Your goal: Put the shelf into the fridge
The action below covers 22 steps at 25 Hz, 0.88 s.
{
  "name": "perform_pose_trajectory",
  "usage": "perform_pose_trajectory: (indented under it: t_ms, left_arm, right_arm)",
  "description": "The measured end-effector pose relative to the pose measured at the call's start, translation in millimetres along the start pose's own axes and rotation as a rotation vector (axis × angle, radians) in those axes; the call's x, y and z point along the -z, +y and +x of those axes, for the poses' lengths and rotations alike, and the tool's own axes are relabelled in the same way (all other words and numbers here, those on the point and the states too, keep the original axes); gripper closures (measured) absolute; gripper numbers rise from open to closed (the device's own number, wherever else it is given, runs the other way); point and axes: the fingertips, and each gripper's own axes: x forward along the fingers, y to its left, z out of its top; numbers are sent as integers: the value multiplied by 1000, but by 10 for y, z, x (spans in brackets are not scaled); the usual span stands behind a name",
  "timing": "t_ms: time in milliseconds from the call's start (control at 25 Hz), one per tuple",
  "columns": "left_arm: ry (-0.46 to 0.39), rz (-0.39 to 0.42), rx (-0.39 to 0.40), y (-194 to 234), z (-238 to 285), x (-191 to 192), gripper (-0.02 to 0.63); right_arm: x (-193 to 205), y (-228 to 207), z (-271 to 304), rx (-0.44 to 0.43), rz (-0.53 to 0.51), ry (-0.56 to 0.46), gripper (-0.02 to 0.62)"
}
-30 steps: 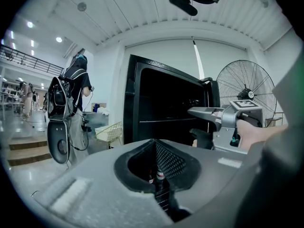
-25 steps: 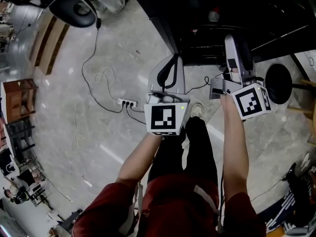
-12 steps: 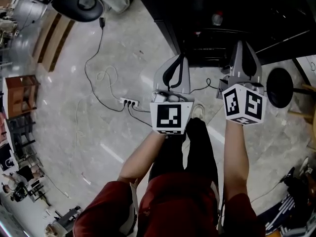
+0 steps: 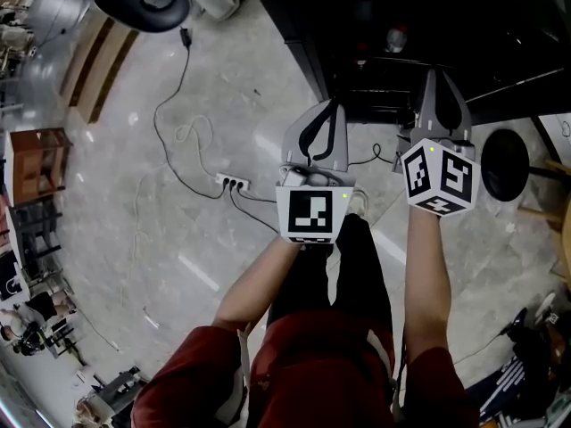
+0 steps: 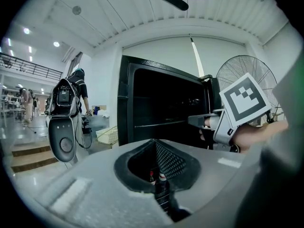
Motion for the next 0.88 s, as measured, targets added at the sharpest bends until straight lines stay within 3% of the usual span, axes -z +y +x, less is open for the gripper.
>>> perform_pose_trajectory:
  t_ms: [560,880]
  left_arm:
    - [-13,17,-22,47,50,-86,600]
    - [-74,22,-38,111,93,-207,600]
  right_arm:
    - [13,-64,313,18,-8,-16,597]
    - [-15,-87,572,27,-46,-54,596]
